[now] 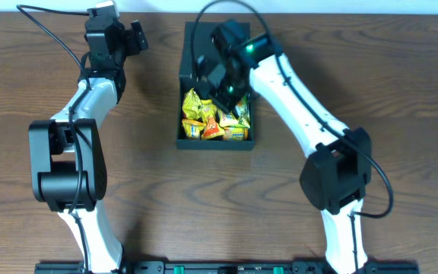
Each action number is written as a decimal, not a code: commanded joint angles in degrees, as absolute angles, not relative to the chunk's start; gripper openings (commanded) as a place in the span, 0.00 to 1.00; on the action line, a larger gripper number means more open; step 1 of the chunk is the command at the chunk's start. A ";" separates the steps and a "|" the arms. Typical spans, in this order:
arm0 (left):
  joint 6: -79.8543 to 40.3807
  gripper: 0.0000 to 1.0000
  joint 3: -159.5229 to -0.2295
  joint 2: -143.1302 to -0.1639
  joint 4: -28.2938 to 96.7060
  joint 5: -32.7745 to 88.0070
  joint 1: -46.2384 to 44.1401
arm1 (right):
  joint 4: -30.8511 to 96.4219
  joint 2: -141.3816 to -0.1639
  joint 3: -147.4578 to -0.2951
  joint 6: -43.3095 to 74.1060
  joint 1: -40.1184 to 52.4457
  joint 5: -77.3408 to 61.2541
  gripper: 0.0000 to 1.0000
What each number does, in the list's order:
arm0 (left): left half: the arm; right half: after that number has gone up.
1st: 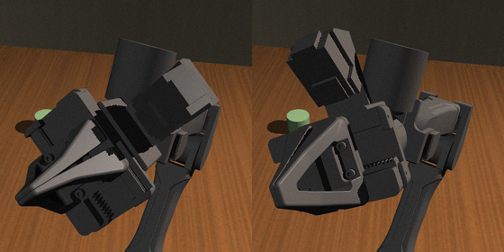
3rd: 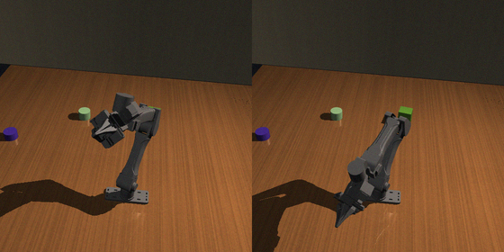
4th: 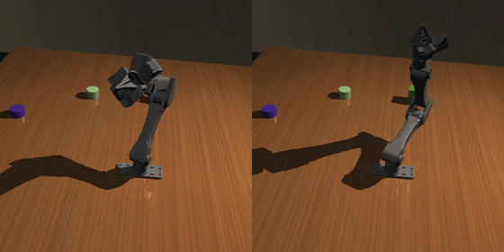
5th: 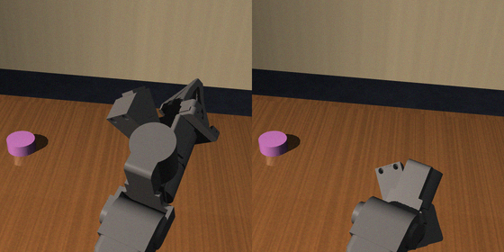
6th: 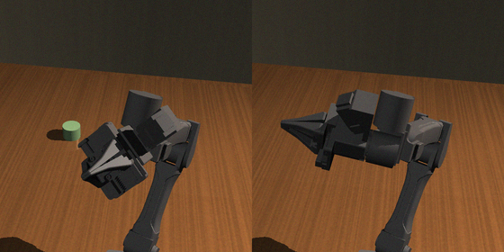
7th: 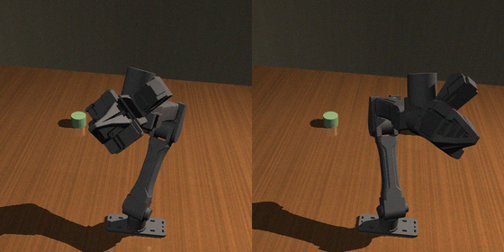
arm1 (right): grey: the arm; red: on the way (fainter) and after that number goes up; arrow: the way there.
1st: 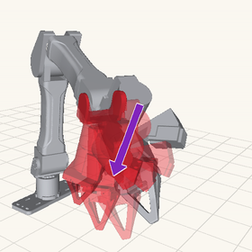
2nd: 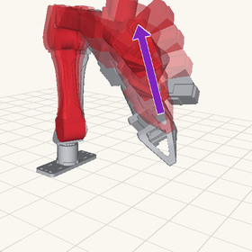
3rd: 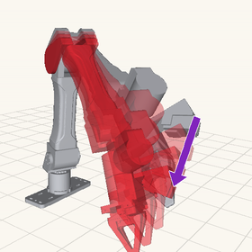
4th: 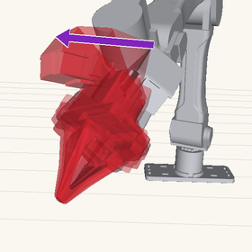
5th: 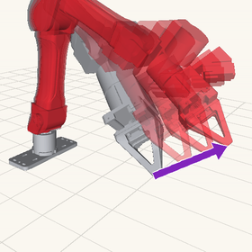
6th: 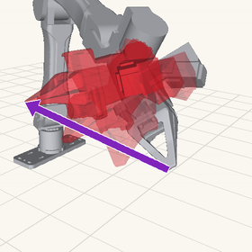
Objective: Pack container
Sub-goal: 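Withdraw the right gripper to the box's back right corner, then position both grippers at the sides of the upright black lid, then grip the lid edges with both grippers and fold it forward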
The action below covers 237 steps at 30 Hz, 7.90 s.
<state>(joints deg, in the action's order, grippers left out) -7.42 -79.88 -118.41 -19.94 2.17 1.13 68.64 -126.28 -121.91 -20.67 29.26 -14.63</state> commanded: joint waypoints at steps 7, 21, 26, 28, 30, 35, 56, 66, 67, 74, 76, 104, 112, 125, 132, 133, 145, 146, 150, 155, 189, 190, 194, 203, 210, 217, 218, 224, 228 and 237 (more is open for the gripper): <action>-6.61 0.95 -80.84 -118.45 -18.83 1.50 2.07 | 50.33 -126.89 -123.42 3.18 13.50 -18.55 0.01; -6.61 0.95 -80.82 -118.52 -12.10 1.23 2.07 | 14.68 -135.72 -122.78 14.63 5.13 5.08 0.01; -6.61 0.95 -80.82 -118.67 -11.84 0.86 2.07 | 7.40 -137.21 -122.78 30.17 1.54 5.43 0.01; -6.57 0.95 -80.82 -118.67 -13.08 0.62 2.11 | 6.50 -137.21 -122.78 30.15 0.54 1.02 0.01; -6.57 0.96 -80.82 -118.67 -14.11 -2.87 2.24 | 7.38 -137.21 -122.78 29.91 0.34 -0.71 0.01; -6.59 0.95 -80.82 -118.78 -15.25 -9.61 2.35 | 10.28 -137.21 -122.78 29.52 0.58 -7.66 0.01; -6.42 0.96 -80.82 -118.78 -16.32 26.33 2.81 | 26.44 -137.21 -122.78 35.64 2.72 -43.05 0.06; -13.13 0.95 -80.82 -118.78 -13.85 42.11 1.69 | 27.31 -137.21 -122.78 33.85 1.50 -46.61 0.02; -13.34 0.97 -80.79 -118.78 -12.58 41.98 1.17 | 27.51 -137.21 -122.78 32.82 1.06 -46.81 0.02; -15.77 0.05 -80.79 -118.78 -10.41 25.06 -2.92 | 34.79 -137.75 -122.78 24.75 -2.85 -46.96 0.02; -23.03 0.06 -80.79 -118.78 -7.94 16.32 -2.79 | 35.44 -138.58 -122.78 24.05 -3.18 -47.00 0.01; -20.34 0.06 -105.27 -132.11 12.84 32.80 -0.01 | 31.09 -146.30 -122.78 22.22 -0.34 -54.46 0.02; -20.88 0.06 -110.08 -136.99 17.41 36.56 -0.19 | 30.85 -146.78 -122.78 22.26 0.80 -52.80 0.02; -17.74 0.06 -110.15 -138.45 23.03 37.87 -1.87 | 34.44 -151.20 -122.78 22.17 0.97 -58.11 0.01; -17.80 0.06 -109.97 -138.45 24.77 35.35 -2.33 | 34.68 -152.35 -122.78 20.93 2.90 -57.84 0.02; -17.80 0.06 -109.97 -138.47 24.77 35.33 -2.33 | 34.17 -152.42 -122.78 20.95 3.07 -57.87 0.02; -22.55 0.06 -110.00 -142.37 18.94 37.95 -2.39 | 31.75 -152.99 -122.78 22.90 3.46 -57.32 0.02; -22.57 0.06 -110.00 -142.61 18.52 38.02 -2.42 | 30.81 -153.03 -122.78 23.20 3.53 -57.25 0.02; -24.12 0.06 -110.00 -142.82 14.57 38.59 -2.39 | 27.64 -153.05 -122.78 25.41 3.81 -57.23 0.02; -24.88 0.05 -110.00 -142.82 12.53 38.85 -2.39 | 26.37 -153.93 -122.78 26.89 4.60 -57.23 0.02; -32.40 0.06 -110.21 -146.71 -2.96 51.37 -2.59 | 16.12 -154.85 -122.78 30.83 5.96 -63.75 0.02; -32.38 0.06 -110.21 -146.71 -3.18 51.90 -2.59 | 15.70 -154.85 -122.78 30.81 5.91 -64.18 0.02; -32.16 0.06 -110.39 -146.67 -3.97 54.57 -2.35 | 12.80 -154.85 -122.78 30.83 5.80 -66.83 0.02; -33.52 0.06 -110.48 -146.56 -12.51 64.58 0.99 | 6.37 -154.85 -122.78 31.31 4.34 -74.17 0.01; -33.69 0.06 -110.48 -146.56 -17.15 69.91 1.15 | -3.81 -154.85 -122.78 34.06 4.38 -81.38 0.02; -35.24 0.06 -110.48 -146.56 -23.14 77.71 1.15 | -18.57 -154.85 -122.78 43.20 4.54 -89.36 0.02; -35.97 0.06 -110.48 -146.56 -23.99 78.24 1.15 | -19.77 -154.85 -122.78 44.91 4.54 -89.36 0.02; -41.98 0.06 -110.48 -146.56 -33.58 83.74 1.15 | -27.81 -154.85 -122.78 52.38 4.54 -89.38 0.02; -50.24 0.06 -110.48 -146.56 -44.58 87.68 1.15 | -35.22 -154.85 -122.78 59.35 4.71 -89.38 0.02; -67.11 0.05 -110.48 -146.56 -63.09 90.52 1.15 | -57.49 -154.85 -122.78 80.82 6.28 -89.38 0.02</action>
<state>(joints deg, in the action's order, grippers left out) -60.14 -109.34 -145.32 -61.52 88.58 1.28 -55.18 -153.84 -122.74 70.81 5.34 -88.60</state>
